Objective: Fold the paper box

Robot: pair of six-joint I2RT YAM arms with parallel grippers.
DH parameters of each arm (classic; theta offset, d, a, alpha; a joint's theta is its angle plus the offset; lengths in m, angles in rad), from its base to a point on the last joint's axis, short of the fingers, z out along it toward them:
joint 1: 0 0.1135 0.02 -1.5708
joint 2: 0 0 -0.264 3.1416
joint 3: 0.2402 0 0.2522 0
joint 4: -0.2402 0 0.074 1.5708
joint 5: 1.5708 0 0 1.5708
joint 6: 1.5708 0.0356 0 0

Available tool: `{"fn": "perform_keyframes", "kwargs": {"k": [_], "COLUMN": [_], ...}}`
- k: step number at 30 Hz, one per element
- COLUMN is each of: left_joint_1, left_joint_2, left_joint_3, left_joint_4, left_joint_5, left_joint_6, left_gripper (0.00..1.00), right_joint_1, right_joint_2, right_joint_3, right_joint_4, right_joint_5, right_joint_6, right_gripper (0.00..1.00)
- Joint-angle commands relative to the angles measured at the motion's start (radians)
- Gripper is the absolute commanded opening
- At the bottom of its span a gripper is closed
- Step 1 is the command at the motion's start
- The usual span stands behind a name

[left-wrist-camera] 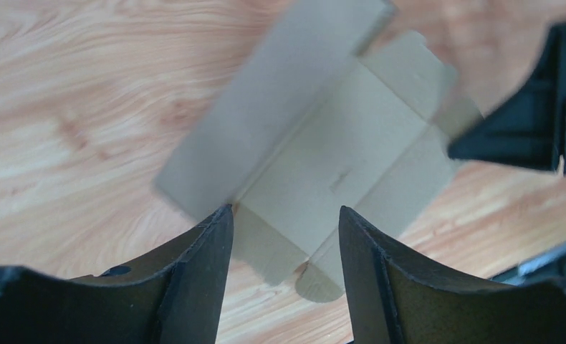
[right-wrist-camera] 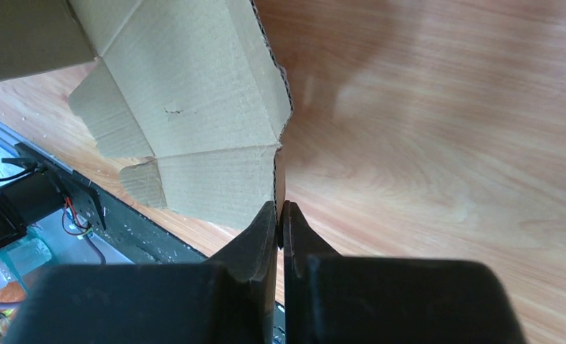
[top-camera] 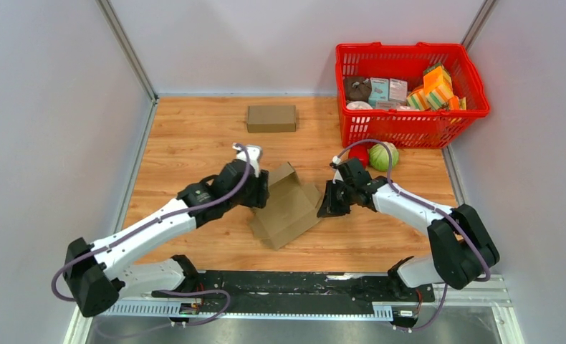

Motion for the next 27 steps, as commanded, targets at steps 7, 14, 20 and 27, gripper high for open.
{"fn": "perform_keyframes", "kwargs": {"k": [7,14,20,27], "left_joint_1": [0.383,0.490,0.503,0.504], "left_joint_2": [-0.207,-0.092,-0.084,-0.049], "left_joint_3": [-0.130,-0.220,-0.297,-0.346], "left_joint_4": [-0.064,0.149,0.267,0.317], "left_joint_5": [0.197,0.399,0.391,0.398], "left_joint_6": [-0.395,-0.513,-0.576,-0.587], "left_gripper": [0.71,0.60,0.60,0.42], "right_joint_1": [-0.021,-0.021,-0.021,-0.023], "right_joint_2": [0.030,0.024,0.012,0.013], "right_joint_3": [-0.023,-0.038,-0.050,-0.041], "right_joint_4": [0.064,0.069,0.086,0.084], "right_joint_5": [-0.037,-0.040,-0.045,-0.049], "right_joint_6": [-0.038,-0.045,-0.039,-0.044], "right_gripper": [0.06,0.05,0.04,0.01]}}
